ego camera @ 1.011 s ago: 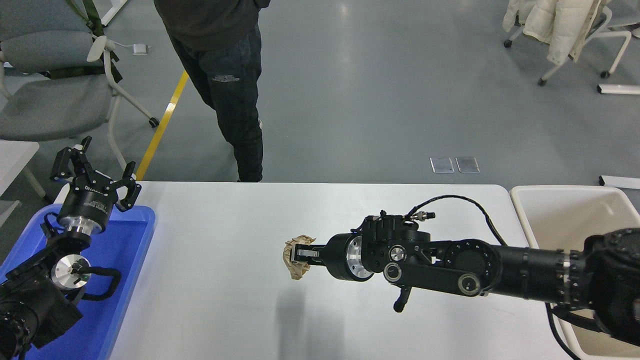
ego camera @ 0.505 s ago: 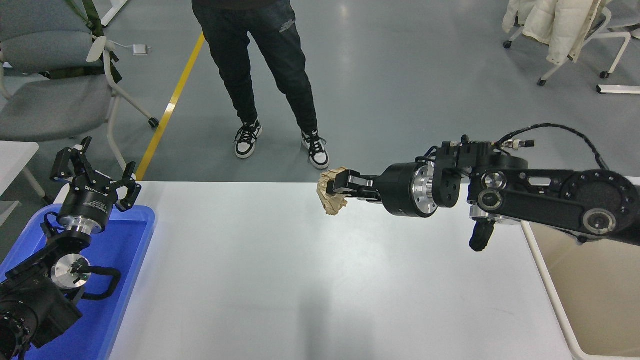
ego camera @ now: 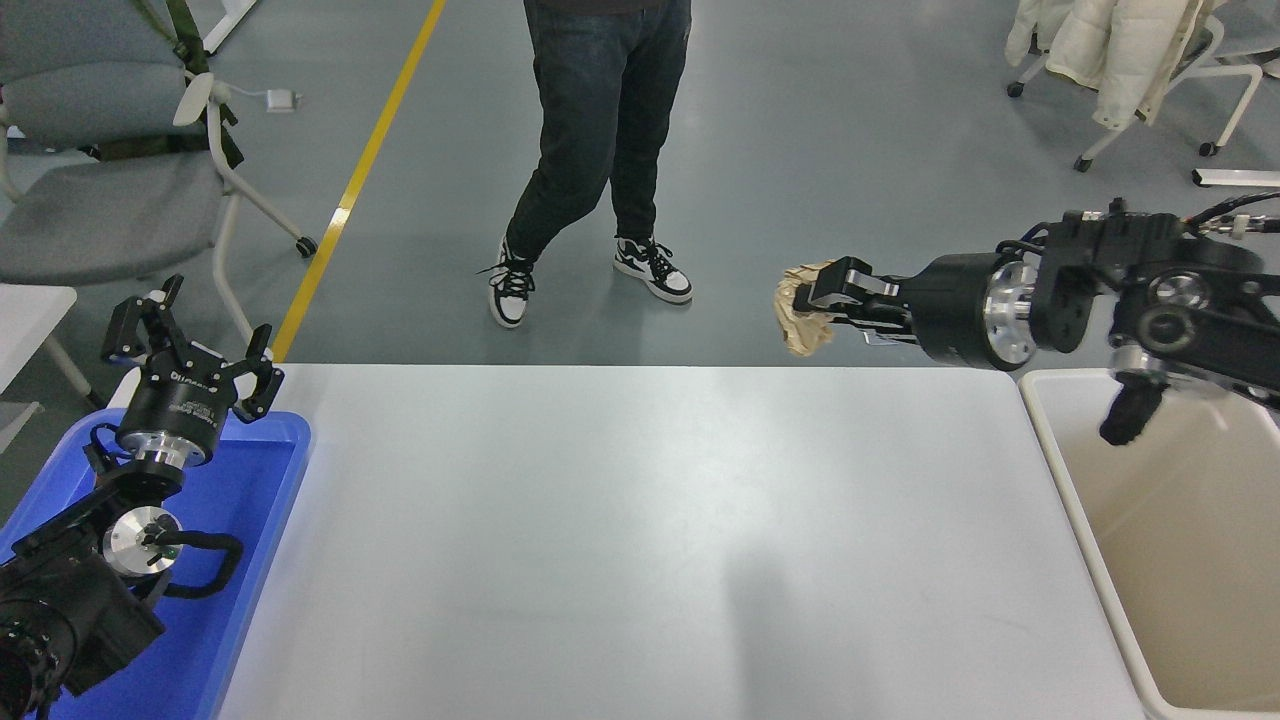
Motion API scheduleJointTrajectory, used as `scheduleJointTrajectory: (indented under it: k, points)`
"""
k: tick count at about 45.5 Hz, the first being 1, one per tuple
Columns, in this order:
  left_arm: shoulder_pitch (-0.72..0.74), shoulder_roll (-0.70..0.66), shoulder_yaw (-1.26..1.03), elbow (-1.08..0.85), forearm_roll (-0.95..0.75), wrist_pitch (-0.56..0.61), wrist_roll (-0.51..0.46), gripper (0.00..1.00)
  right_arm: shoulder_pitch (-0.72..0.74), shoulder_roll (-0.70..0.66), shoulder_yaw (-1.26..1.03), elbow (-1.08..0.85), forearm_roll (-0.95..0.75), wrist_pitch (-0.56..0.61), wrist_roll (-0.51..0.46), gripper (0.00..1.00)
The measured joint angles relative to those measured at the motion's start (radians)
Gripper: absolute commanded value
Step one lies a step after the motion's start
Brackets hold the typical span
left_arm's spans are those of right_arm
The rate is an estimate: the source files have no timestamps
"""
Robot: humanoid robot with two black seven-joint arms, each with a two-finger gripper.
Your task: Clean the table surface
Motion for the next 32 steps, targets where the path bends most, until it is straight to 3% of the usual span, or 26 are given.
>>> scheduleJointTrajectory:
  k: [15, 32]
  points:
    - [0.000, 0.000, 0.001, 0.000, 0.000, 0.002, 0.000, 1.00, -0.059, -0.226, 0.015, -0.050, 0.006, -0.008, 0.023, 0.00]
    - [0.000, 0.000, 0.001, -0.001, -0.001, 0.003, 0.000, 1.00, -0.161, -0.285, 0.021, -0.325, 0.011, -0.007, 0.071, 0.00]
